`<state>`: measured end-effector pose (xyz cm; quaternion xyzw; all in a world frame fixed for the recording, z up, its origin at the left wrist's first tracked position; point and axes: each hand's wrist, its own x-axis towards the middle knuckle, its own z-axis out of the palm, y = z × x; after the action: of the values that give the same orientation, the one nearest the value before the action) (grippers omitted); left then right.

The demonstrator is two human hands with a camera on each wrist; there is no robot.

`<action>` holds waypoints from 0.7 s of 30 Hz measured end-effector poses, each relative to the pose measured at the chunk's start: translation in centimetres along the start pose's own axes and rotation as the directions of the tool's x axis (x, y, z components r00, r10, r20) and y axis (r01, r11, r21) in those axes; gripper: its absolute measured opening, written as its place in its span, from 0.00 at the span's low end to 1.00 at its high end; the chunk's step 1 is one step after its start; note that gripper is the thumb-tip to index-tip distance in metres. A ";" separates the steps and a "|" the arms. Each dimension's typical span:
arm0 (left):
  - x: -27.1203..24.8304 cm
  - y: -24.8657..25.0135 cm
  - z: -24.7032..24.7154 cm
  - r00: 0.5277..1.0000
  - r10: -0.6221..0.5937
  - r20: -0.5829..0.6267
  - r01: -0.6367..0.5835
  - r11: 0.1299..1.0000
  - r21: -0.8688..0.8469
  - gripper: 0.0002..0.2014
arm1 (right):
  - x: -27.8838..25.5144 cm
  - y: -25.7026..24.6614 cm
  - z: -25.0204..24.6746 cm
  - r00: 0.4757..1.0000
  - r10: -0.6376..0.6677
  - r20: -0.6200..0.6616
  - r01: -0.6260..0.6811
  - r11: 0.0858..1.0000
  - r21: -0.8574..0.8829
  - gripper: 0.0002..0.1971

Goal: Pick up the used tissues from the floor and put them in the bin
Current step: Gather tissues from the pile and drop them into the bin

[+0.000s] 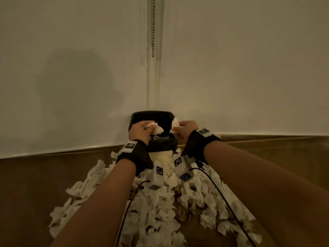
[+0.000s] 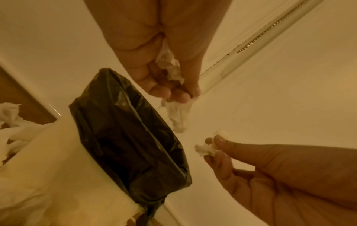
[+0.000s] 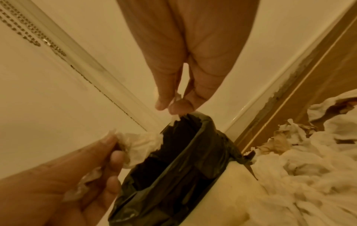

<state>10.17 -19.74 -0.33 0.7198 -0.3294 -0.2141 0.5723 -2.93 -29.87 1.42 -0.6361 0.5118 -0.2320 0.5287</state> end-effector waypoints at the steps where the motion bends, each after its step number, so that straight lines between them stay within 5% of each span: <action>1: 0.5 0.1 -0.2 1.000 0.009 -0.007 -0.009 1.000 0.025 0.13 | 0.4 -0.2 0.4 1.000 0.003 0.010 -0.003 1.000 -0.011 0.14; 9: 3.1 0.6 -0.7 0.992 -0.059 0.115 0.051 0.996 0.072 0.35 | 2.3 -0.6 1.7 0.998 -0.046 0.031 0.043 0.995 0.086 0.27; 16: 0.0 -0.3 0.9 0.998 0.024 0.063 -0.026 0.999 0.019 0.22 | 0.7 3.8 -2.1 0.989 0.111 -0.102 -0.078 0.956 0.284 0.19; 21: -4.3 -1.7 4.0 0.976 0.114 0.184 -0.129 0.989 0.073 0.15 | -3.3 10.2 -7.0 0.955 0.233 -0.184 -0.180 0.947 0.267 0.14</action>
<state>4.79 -19.18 -3.29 0.6995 -0.4319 -0.2285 0.5214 -14.14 -29.09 -4.71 -0.4792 0.5967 -0.3040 0.5674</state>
